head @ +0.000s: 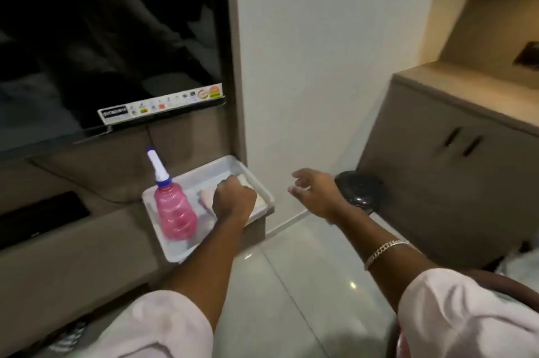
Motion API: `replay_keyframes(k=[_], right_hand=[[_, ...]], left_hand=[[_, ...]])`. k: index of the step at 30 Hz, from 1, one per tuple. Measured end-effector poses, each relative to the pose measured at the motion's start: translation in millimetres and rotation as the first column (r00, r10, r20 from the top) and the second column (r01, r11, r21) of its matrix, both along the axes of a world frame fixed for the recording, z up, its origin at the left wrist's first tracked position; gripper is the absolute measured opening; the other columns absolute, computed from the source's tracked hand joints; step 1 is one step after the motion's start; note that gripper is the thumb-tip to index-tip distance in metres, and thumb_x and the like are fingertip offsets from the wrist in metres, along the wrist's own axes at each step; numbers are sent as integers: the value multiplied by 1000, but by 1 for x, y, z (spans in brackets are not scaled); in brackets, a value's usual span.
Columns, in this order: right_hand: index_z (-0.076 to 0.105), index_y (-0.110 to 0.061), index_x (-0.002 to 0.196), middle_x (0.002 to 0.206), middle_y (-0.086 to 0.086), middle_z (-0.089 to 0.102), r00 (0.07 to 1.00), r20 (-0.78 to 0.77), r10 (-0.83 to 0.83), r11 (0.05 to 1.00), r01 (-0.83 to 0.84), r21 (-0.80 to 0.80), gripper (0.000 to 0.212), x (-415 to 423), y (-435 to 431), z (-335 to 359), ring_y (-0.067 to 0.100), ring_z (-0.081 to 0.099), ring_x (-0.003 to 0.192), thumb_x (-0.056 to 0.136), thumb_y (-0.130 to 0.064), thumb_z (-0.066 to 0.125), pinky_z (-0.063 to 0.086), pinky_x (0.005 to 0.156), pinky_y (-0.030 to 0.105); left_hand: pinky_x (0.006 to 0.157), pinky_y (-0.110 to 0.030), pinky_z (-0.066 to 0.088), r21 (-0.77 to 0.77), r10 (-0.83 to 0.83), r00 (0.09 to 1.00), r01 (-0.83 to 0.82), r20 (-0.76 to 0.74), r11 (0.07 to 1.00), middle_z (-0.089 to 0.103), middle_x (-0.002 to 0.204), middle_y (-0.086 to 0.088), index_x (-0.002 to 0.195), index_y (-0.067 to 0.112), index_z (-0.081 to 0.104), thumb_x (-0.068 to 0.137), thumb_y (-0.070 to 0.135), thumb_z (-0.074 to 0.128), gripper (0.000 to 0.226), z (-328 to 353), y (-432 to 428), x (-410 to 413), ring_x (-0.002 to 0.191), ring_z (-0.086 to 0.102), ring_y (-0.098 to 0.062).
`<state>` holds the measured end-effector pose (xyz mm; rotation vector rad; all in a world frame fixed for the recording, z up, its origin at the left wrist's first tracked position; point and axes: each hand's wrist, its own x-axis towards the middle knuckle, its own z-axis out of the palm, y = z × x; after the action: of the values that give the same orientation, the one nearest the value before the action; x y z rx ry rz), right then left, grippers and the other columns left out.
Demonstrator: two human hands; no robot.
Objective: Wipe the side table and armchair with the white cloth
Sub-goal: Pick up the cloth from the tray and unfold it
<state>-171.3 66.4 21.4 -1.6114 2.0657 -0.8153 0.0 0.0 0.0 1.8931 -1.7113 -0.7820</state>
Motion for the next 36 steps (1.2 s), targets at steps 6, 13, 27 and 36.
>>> replay_keyframes(k=[6,13,27,36], right_hand=[[63,-6,123,120,17,69,990,-70,125,982,-113,151,35,67,-92,-69,34,65,109,92,-21,59,53,96,37],[59,0,108,109,23,68,984,-135,119,964,-82,252,26,88,-144,-99,38,65,101,89,-17,55,46,77,32],[68,2,116,110,19,75,327,907,-266,963,129,236,49,-26,-2,-34,33,72,100,80,-30,78,57,85,43],[69,-5,94,101,15,71,180,917,-355,746,646,162,9,-136,304,-27,22,68,79,86,-8,71,57,63,27]], left_hand=[[95,-44,57,287,182,983,-180,17,941,65,126,-19,139,4,47,91,27,61,55,-76,-39,32,113,64,-38],[82,-43,62,474,543,798,-384,-262,793,71,106,-16,125,0,59,84,15,74,47,-95,-78,32,97,70,-34],[85,-36,63,175,96,455,134,-885,975,79,110,0,129,2,64,87,-6,68,43,13,27,-17,103,76,-22],[74,-30,62,57,-383,509,654,-771,754,71,115,-15,133,-4,61,86,-9,66,48,0,240,-172,81,72,-13]])
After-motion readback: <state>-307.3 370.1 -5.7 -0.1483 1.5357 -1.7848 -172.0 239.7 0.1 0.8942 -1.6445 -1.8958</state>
